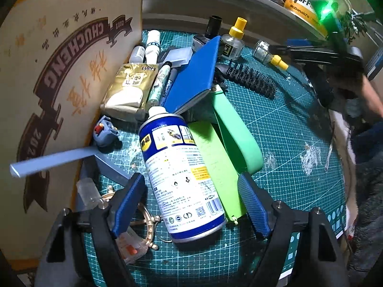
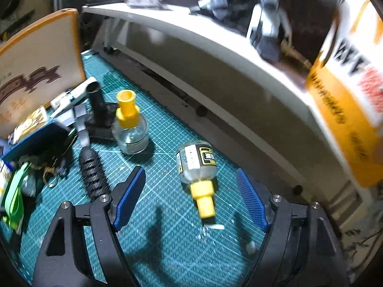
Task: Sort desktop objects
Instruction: 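Close the left gripper on the blue can while the right gripper grasps the yellow-capped clear bottle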
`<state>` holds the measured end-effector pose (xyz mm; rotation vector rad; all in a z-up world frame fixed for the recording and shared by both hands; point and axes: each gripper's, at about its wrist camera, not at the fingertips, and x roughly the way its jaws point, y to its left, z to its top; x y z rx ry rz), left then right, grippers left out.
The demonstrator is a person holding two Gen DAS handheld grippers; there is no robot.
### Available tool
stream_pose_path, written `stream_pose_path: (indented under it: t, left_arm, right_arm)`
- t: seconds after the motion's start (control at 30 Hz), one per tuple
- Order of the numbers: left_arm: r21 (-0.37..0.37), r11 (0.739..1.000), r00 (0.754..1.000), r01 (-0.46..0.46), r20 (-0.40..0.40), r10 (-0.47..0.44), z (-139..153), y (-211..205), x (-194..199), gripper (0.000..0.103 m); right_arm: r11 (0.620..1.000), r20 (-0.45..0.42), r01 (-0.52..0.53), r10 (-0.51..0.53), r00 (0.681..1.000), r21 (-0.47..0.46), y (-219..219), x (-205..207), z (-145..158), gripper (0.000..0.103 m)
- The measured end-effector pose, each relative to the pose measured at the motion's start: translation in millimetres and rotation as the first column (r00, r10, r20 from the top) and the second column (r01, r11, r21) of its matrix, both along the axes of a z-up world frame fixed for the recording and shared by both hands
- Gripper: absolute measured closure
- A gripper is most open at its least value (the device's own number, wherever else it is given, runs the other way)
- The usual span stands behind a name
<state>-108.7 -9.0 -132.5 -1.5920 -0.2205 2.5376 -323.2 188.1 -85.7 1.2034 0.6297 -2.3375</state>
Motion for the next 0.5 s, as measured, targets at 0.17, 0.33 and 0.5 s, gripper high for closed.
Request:
stream_pose_path:
  t: [0.17, 0.33, 0.5]
  left_arm:
    - [0.021, 0.999, 1.0, -0.025, -0.01, 0.025, 5.1, -6.9, 2.8, 0.052]
    - [0.026, 0.999, 0.999, -0.024, 0.023, 0.024, 7.1, -16.6, 3.1, 0.055]
    - [-0.048, 0.999, 0.998, -0.014, 0.057, 0.017, 9.1, -19.6, 4.2, 0.055]
  right_arm:
    - [1.0, 0.037, -0.011, 0.011, 0.999, -0.005, -1.5, -7.5, -15.7, 0.029]
    - [0.999, 0.043, -0.032, 0.032, 0.999, 0.0, 0.9, -7.2, -22.0, 0.029]
    - [0.999, 0.049, -0.026, 0.028, 0.998, -0.027, 7.1, -12.0, -17.6, 0.029]
